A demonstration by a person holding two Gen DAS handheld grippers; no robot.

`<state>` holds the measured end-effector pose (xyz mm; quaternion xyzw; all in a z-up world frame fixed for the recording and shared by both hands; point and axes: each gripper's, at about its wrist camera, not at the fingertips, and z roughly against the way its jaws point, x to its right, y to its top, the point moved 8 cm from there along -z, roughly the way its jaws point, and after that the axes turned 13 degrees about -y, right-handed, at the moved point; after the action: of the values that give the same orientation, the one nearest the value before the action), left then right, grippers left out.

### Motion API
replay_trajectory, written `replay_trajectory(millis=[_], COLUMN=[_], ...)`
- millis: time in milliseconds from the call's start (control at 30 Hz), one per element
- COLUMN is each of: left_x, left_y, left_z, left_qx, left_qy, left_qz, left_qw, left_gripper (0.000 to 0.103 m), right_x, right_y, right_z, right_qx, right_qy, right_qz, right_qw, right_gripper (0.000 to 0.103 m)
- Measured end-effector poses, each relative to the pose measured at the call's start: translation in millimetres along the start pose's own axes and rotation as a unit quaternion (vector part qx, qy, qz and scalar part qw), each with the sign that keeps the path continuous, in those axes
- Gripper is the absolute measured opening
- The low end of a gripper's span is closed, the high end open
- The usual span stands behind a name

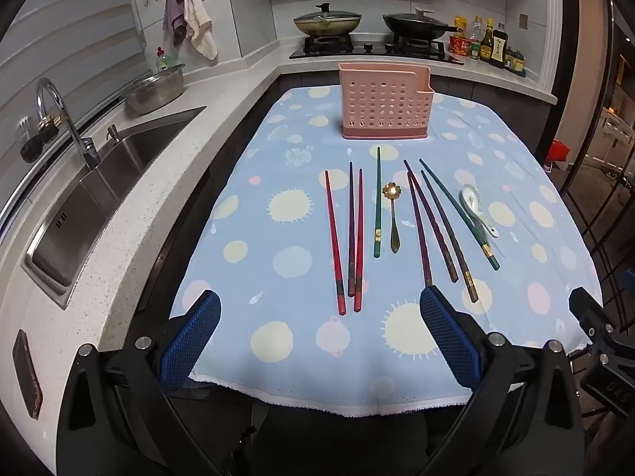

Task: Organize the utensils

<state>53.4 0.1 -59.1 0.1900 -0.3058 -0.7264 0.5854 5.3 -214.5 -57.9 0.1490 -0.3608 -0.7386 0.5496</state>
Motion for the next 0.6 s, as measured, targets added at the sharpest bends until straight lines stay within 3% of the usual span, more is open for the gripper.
replay_trajectory(millis=[600], left_x=[0.7], left_y=[-1.1], left_z=[2.8], left_qx=[0.002], left_qy=[0.01], left_qz=[-0.006], left_qw=[0.9999], left_gripper=[0.096], right_x=[-1.5], right_y=[0.2], right_z=[1.5], right_qx=[0.001], right_qy=[-0.003], right_qz=[0.004], right_qw=[1.0], right_gripper=[0.096])
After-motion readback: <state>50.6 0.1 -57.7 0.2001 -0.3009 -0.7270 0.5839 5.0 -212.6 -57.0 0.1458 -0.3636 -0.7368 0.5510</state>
